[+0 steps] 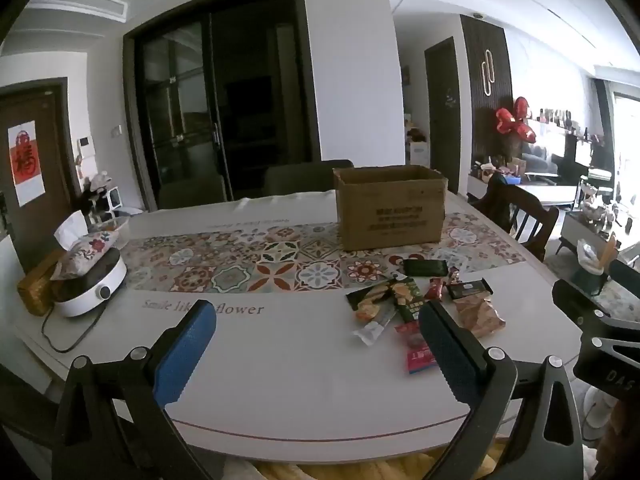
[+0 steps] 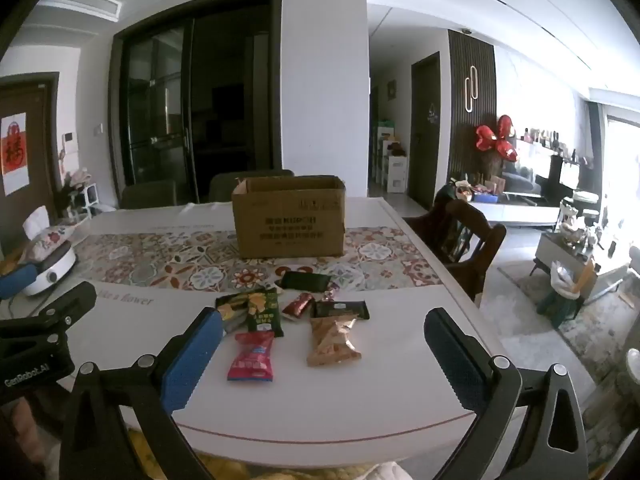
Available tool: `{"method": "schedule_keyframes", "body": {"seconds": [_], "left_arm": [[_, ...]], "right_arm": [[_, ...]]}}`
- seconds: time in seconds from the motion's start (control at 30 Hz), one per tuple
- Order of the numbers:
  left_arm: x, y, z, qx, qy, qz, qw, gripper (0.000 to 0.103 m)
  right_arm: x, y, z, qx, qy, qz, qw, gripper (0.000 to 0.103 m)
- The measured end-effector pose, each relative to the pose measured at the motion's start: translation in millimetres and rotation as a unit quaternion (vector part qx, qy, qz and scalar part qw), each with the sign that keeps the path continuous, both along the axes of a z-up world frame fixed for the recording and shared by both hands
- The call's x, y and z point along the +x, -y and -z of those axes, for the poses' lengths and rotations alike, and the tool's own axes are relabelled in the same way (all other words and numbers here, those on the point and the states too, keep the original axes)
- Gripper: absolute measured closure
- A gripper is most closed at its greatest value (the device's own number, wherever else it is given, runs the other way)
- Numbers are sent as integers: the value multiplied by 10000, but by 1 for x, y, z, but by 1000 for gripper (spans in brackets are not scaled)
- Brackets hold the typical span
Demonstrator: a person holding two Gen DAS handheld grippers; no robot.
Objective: Organize snacks
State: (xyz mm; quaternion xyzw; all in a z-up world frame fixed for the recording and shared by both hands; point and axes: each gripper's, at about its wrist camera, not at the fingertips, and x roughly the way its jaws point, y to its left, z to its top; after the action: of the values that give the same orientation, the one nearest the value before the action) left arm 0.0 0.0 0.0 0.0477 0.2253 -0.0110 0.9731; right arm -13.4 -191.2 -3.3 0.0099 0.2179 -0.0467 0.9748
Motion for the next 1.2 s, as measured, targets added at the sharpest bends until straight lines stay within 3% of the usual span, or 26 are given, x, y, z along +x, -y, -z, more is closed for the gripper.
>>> {"method": "schedule_keyframes", "body": {"seconds": [1.2], "left_arm": [[-4,-2,-3,6,111,-24,9999,0]], "right_arm": [[0,0,1,-30,14,16,10000,1]]}}
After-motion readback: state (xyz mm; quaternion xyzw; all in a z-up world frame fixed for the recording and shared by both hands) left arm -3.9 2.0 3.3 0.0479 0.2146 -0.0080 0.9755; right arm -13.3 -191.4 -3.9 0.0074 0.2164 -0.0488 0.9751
